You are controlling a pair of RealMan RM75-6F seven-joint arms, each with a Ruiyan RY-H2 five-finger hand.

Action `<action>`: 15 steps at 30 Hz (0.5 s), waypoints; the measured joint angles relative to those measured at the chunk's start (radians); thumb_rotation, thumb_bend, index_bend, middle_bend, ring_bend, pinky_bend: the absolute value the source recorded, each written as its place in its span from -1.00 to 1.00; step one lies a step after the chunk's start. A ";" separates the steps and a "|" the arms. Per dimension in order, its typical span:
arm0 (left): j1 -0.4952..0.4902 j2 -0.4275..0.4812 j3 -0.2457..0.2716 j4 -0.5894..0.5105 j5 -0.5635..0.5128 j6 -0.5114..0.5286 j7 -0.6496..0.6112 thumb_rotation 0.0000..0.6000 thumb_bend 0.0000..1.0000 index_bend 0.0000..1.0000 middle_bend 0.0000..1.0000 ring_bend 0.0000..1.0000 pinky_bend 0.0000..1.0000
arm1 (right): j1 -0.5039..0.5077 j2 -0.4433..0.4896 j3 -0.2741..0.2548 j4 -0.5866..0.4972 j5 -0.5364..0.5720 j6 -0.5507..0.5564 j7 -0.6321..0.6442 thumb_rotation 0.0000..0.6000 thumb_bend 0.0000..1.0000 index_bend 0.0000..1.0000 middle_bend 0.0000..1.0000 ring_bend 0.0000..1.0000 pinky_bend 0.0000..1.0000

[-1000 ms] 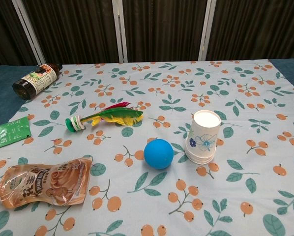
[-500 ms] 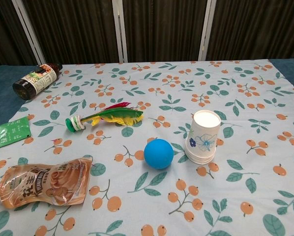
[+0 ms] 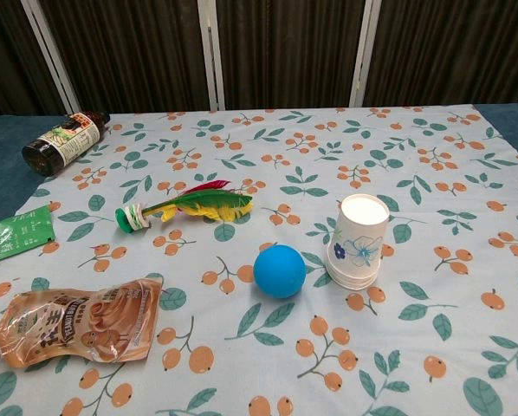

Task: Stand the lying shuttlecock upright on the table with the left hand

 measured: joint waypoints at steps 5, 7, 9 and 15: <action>-0.128 -0.160 -0.048 0.109 -0.113 -0.048 0.123 1.00 -0.52 -0.14 -1.00 -1.00 -1.00 | 0.002 0.004 0.002 0.000 0.008 -0.008 0.016 1.00 -0.73 -0.80 -1.00 -1.00 -1.00; -0.174 -0.227 -0.066 0.167 -0.157 -0.060 0.156 1.00 -0.50 -0.12 -1.00 -1.00 -1.00 | 0.002 0.006 0.002 -0.001 0.010 -0.011 0.021 1.00 -0.73 -0.80 -1.00 -1.00 -1.00; -0.213 -0.281 -0.080 0.219 -0.189 -0.068 0.180 1.00 -0.48 -0.10 -1.00 -1.00 -1.00 | 0.002 0.007 0.002 -0.002 0.011 -0.013 0.025 1.00 -0.73 -0.80 -1.00 -1.00 -1.00; -0.327 -0.440 -0.128 0.393 -0.286 -0.090 0.227 1.00 -0.44 -0.03 -1.00 -1.00 -1.00 | 0.003 0.010 0.002 -0.005 0.017 -0.019 0.034 1.00 -0.73 -0.80 -1.00 -1.00 -1.00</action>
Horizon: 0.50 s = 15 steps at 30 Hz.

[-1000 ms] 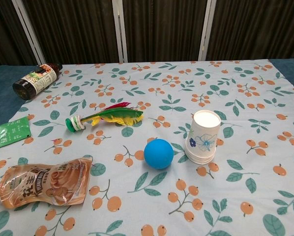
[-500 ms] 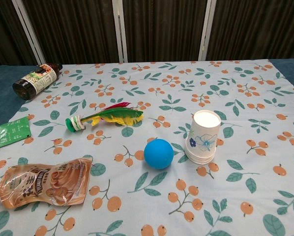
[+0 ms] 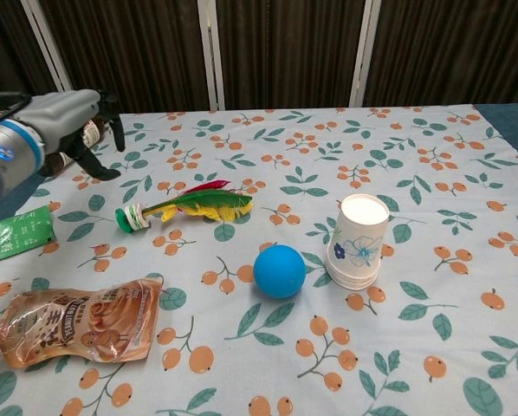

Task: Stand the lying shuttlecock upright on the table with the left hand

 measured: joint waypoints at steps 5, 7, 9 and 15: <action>-0.080 -0.095 -0.030 0.111 -0.048 -0.016 0.017 1.00 -0.44 -0.01 -1.00 -1.00 -1.00 | 0.001 0.001 0.000 -0.004 0.003 -0.004 0.006 1.00 -0.73 -0.80 -1.00 -1.00 -1.00; -0.104 -0.124 -0.036 0.150 -0.056 -0.021 0.021 1.00 -0.44 -0.01 -1.00 -1.00 -1.00 | 0.001 0.002 0.000 -0.005 0.003 -0.005 0.007 1.00 -0.72 -0.80 -1.00 -1.00 -1.00; -0.124 -0.149 -0.042 0.182 -0.067 -0.025 0.025 1.00 -0.44 -0.01 -1.00 -1.00 -1.00 | 0.001 0.002 -0.001 -0.006 0.001 -0.005 0.007 1.00 -0.72 -0.80 -1.00 -1.00 -1.00; -0.181 -0.221 -0.063 0.255 -0.113 -0.042 0.031 1.00 -0.44 -0.02 -1.00 -1.00 -1.00 | 0.002 0.002 -0.001 -0.006 0.002 -0.007 0.011 1.00 -0.73 -0.80 -1.00 -1.00 -1.00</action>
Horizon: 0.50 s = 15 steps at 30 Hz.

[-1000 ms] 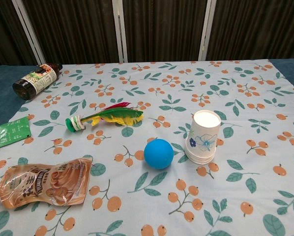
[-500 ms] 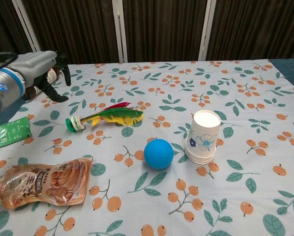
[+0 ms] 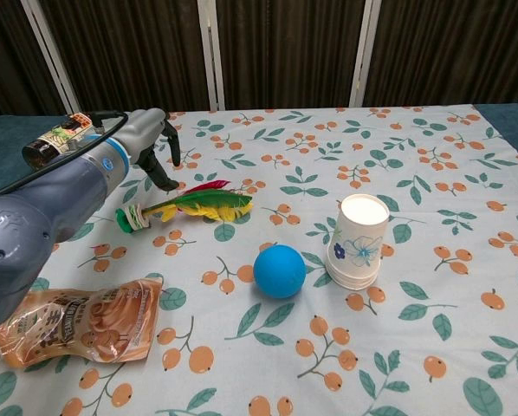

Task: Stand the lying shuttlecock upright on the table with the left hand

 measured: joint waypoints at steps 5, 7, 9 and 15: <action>-0.030 -0.042 -0.001 0.029 -0.023 -0.005 0.007 1.00 -0.46 -0.03 -1.00 -1.00 -1.00 | 0.001 0.000 0.000 0.001 -0.002 -0.001 0.002 1.00 -0.73 -0.80 -1.00 -1.00 -1.00; -0.038 -0.053 0.000 0.032 -0.028 -0.003 0.007 1.00 -0.46 -0.03 -1.00 -1.00 -1.00 | 0.001 0.000 0.000 0.001 -0.002 -0.001 0.003 1.00 -0.73 -0.80 -1.00 -1.00 -1.00; -0.044 -0.058 0.002 0.035 -0.028 0.000 0.009 1.00 -0.46 -0.03 -1.00 -1.00 -1.00 | 0.001 0.000 0.000 0.000 -0.001 -0.001 0.003 1.00 -0.73 -0.80 -1.00 -1.00 -1.00; -0.060 -0.078 0.003 0.053 -0.036 0.005 0.016 1.00 -0.46 -0.02 -1.00 -1.00 -1.00 | 0.001 0.000 0.000 -0.002 0.001 -0.003 0.003 1.00 -0.73 -0.80 -1.00 -1.00 -1.00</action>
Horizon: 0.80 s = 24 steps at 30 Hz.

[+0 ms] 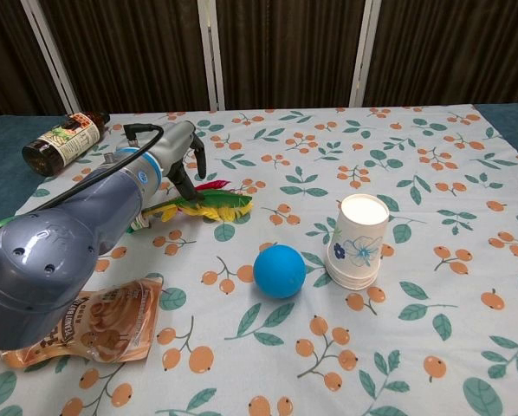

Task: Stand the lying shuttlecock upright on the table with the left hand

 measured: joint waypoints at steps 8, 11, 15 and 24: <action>-0.019 -0.030 -0.001 0.038 -0.016 -0.011 0.004 1.00 -0.46 -0.02 -1.00 -1.00 -1.00 | 0.000 0.002 0.000 -0.001 0.002 -0.002 0.003 1.00 -0.73 -0.80 -1.00 -1.00 -1.00; -0.029 -0.043 -0.002 0.055 -0.017 -0.018 0.002 1.00 -0.46 -0.02 -1.00 -1.00 -1.00 | 0.000 0.003 0.000 -0.002 0.003 -0.003 0.006 1.00 -0.73 -0.80 -1.00 -1.00 -1.00; -0.045 -0.057 -0.005 0.078 -0.012 -0.025 -0.002 1.00 -0.45 0.01 -1.00 -1.00 -1.00 | 0.001 0.004 0.000 -0.002 0.002 -0.004 0.008 1.00 -0.73 -0.80 -1.00 -1.00 -1.00; -0.059 -0.083 -0.008 0.111 -0.019 -0.031 0.001 1.00 -0.03 0.12 -1.00 -1.00 -1.00 | 0.000 0.007 0.000 -0.001 0.000 -0.001 0.015 1.00 -0.73 -0.80 -1.00 -1.00 -1.00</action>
